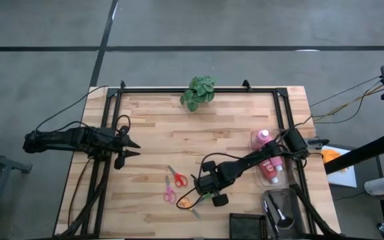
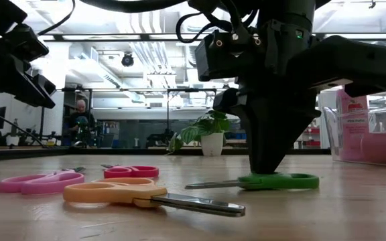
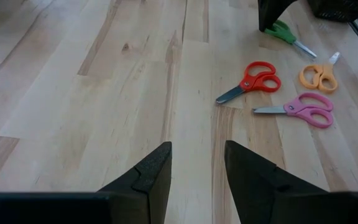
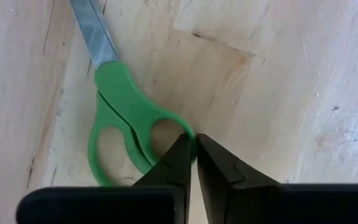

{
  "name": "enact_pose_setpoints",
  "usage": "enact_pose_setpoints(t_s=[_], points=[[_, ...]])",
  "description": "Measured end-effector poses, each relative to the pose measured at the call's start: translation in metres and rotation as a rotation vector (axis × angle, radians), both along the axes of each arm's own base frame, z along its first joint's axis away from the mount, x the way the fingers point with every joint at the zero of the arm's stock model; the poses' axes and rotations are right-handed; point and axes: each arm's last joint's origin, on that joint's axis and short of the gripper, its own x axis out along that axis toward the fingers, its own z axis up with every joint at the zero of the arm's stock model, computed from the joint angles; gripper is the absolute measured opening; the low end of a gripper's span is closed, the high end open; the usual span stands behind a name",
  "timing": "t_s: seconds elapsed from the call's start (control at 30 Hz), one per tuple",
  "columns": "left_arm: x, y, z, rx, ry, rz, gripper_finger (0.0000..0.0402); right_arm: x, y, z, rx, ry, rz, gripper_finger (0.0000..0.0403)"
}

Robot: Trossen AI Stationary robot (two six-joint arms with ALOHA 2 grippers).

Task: Pick & Place Paint Supplies
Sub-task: Put the green scissors into the black bin

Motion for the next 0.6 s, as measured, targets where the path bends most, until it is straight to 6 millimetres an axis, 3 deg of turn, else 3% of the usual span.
enact_pose_setpoints(t_s=[0.37,0.6], points=[[0.0,0.0,0.0,0.0,0.0,-0.001,0.015,0.0,0.0,0.006,0.018,-0.01,-0.064,0.0017],[0.0,0.0,0.0,0.0,0.0,0.0,0.0149,-0.002,-0.001,0.047,0.078,-0.109,-0.133,0.0017]])
